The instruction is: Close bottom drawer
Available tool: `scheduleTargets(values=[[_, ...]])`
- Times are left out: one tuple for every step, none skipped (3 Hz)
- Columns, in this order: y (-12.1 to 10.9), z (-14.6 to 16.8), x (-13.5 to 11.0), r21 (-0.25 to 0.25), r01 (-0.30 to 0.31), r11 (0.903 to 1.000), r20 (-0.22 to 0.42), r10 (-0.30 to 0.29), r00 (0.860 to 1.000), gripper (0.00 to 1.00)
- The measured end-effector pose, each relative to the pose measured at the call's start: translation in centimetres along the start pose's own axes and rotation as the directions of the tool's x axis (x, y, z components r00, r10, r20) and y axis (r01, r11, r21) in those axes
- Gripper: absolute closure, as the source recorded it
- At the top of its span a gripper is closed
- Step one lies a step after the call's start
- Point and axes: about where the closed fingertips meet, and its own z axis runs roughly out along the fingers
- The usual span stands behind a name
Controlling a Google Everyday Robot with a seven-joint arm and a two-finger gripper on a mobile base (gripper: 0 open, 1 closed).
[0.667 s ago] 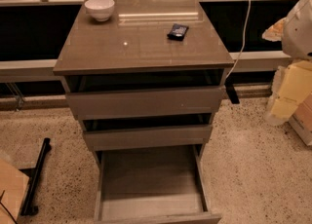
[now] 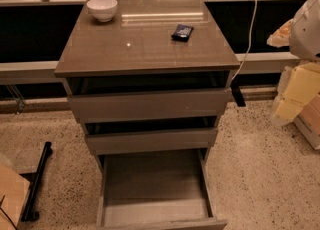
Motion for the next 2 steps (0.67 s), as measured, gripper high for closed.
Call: scheduleTargets(values=[[0.7,1.8,0.1,0.0,0.003,1.0,0.028,-0.003,1.0,0.42],[2.0,4.9,1.5,0.03,-0.018,0.9994,0.075,0.016,0.997,0.66]])
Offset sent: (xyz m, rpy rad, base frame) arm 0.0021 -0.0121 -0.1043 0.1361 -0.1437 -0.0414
